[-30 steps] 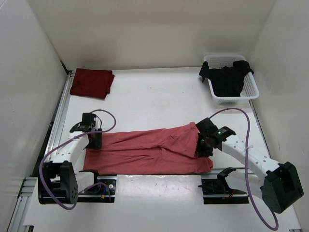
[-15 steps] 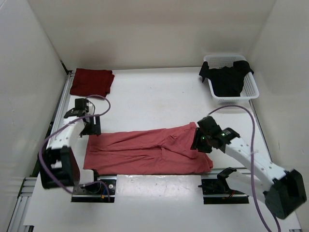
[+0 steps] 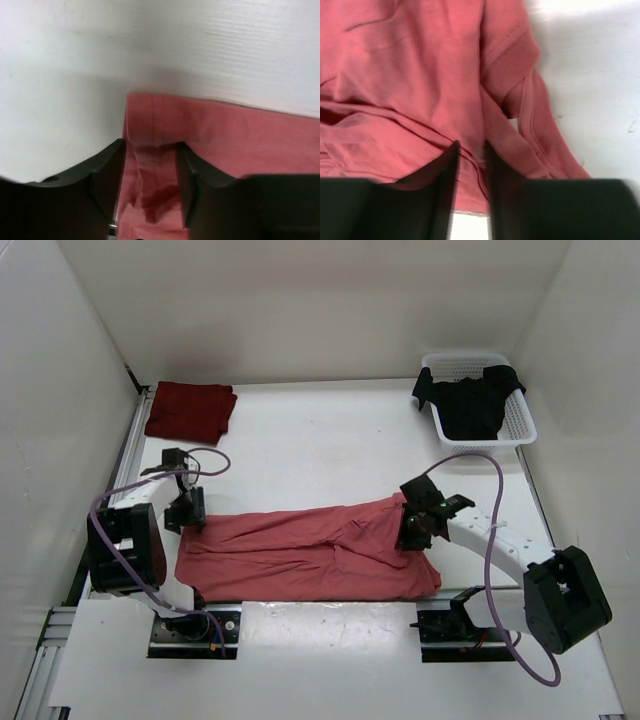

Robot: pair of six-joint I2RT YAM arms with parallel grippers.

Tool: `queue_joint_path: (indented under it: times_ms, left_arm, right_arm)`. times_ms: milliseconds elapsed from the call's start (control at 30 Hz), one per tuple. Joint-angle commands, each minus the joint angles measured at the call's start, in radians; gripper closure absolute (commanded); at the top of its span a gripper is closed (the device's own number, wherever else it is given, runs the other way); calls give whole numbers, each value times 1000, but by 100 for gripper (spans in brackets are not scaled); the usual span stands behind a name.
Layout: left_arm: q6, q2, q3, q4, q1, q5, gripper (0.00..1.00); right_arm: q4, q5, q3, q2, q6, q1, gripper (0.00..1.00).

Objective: Fold and stack the t-shirts
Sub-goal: Fold the other side of the tshirt into a rectangle

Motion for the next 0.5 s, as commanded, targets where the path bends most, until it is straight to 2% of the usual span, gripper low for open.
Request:
queue_joint_path:
  times_ms: [0, 33, 100, 133, 167, 467]
  left_arm:
    - [-1, 22, -3, 29, 14, 25, 48]
    - [-1, 22, 7, 29, 14, 38, 54]
    - [-1, 31, 16, 29, 14, 48, 67]
    - [-1, 31, 26, 29, 14, 58, 83]
    - [-1, 31, 27, 29, 14, 59, 90]
    - [-1, 42, 99, 38, 32, 69, 90]
  right_arm:
    - [67, -52, -59, -4, 12, -23, 81]
    - [67, -61, -59, -14, 26, -23, 95]
    - [67, -61, -83, -30, 38, -23, 100]
    - [67, -61, -83, -51, 47, -32, 100]
    - [67, -61, -97, -65, 47, -32, 100]
    - [-101, -84, -160, -315, 101, -41, 100]
